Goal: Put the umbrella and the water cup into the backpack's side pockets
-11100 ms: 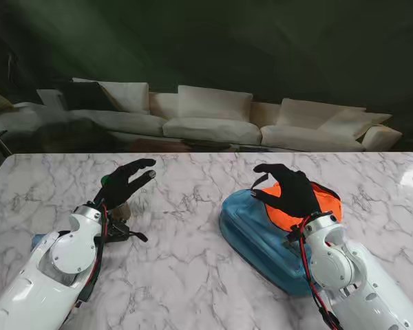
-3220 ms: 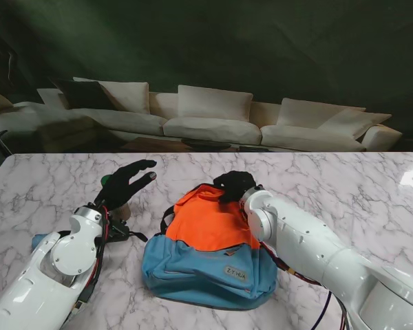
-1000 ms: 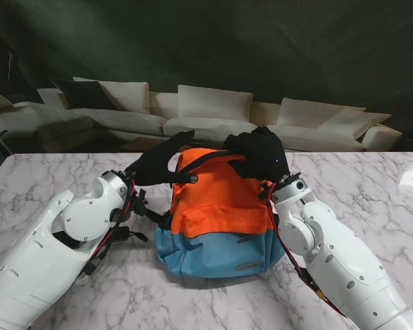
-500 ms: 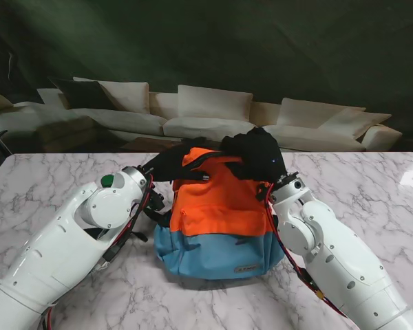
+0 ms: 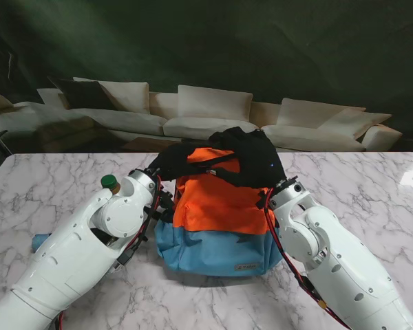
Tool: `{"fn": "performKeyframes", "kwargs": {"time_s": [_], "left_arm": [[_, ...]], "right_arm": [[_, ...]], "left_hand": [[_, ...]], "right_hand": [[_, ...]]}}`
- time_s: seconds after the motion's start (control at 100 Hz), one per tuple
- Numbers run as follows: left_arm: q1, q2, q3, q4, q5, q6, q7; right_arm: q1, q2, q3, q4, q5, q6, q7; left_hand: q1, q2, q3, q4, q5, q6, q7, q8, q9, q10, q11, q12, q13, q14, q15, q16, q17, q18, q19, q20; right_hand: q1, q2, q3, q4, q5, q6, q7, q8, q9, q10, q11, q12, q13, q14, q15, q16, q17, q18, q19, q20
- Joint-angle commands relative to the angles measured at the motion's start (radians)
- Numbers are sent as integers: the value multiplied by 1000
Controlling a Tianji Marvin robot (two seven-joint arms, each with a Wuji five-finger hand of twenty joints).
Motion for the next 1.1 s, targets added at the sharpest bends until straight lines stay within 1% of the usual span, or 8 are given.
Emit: {"fn": "performKeyframes", "kwargs": {"time_s": [0.0, 0.12, 0.35, 0.52, 0.7, 0.85, 0.91, 1.09], "left_arm": [[-6, -7, 4, -5, 5, -11, -15], [-2, -3, 0, -11, 11, -34, -21], [33, 1, -28, -50, 16, -72, -11], [41, 6, -35, -69, 21, -106, -20], [48, 8, -36, -82, 28, -130, -19], [55, 8, -34, -90, 23, -142, -19], [56, 9, -32, -91, 23, -146, -20], [55, 9, -31, -93, 20, -159, -24]], "right_arm": [[-24, 8, 14, -40, -18, 2, 4], [-61, 23, 53, -107, -74, 15, 55], [-126, 47, 117, -197, -139, 114, 233], [-123, 44, 123, -194, -94, 147, 270], [-102, 51, 110, -198, -35, 131, 384], [-75, 49, 72, -174, 4, 136, 394], [-62, 44, 54, -157, 31, 142, 379], [-34, 21, 21, -104, 34, 145, 217]], "left_hand": [[111, 34, 83, 46, 13, -127, 59, 1, 53, -31, 16, -11, 20, -38, 20, -8, 17, -72, 50, -20], [110, 40, 83, 45, 5, -135, 68, 0, 49, -57, 19, -6, 15, -42, 17, -9, 13, -77, 44, -22], [109, 43, 81, 44, -4, -140, 80, 0, 46, -63, 14, 4, 9, -44, 16, -7, 6, -82, 40, -21], [108, 49, 81, 44, -8, -150, 86, 0, 42, -67, 12, 10, 4, -48, 16, -6, 3, -87, 38, -20], [108, 51, 80, 44, -13, -151, 90, -2, 40, -68, 12, 14, 1, -50, 16, -5, 1, -90, 36, -19], [108, 53, 79, 44, -16, -152, 92, -3, 38, -70, 10, 16, -3, -51, 16, -3, 0, -90, 35, -18], [108, 53, 78, 44, -17, -153, 93, -3, 37, -71, 10, 17, -3, -51, 16, -3, -1, -91, 34, -17], [105, 57, 75, 44, -21, -153, 92, -5, 32, -75, 7, 18, -9, -52, 15, -2, -9, -92, 32, -16]], "right_hand": [[-52, -28, -30, 19, -78, 70, -68, -41, -89, 22, -53, -39, -63, -1, -67, -43, -32, 16, -27, 13], [-78, -57, -190, 14, -124, 159, -208, -127, -174, 61, -159, -98, -136, 49, -206, -128, -78, 34, -95, 0], [-143, -175, -85, -2, -78, 246, -333, -177, -170, 120, -243, -132, -122, 92, -290, -171, -78, 48, -139, -19], [-29, -202, -121, 21, -36, 233, -327, -4, -121, 107, -156, -90, 7, 65, -236, -123, 32, 25, -51, 35], [223, -254, -189, 51, 84, 53, -145, 168, 105, 1, 7, -13, 273, -21, -50, -1, 276, -45, 156, 124], [302, -320, 222, -18, 298, -97, 101, 229, 464, -69, 122, 84, 525, -73, 155, 112, 504, -91, 323, 126], [413, -312, 227, -113, 387, -186, 318, 36, 650, -74, 143, 90, 647, -82, 280, 156, 607, -99, 413, 131], [500, -187, 246, -119, 678, -306, 351, -155, 785, -33, 174, 124, 677, -92, 554, 222, 727, -91, 516, 163]]}}
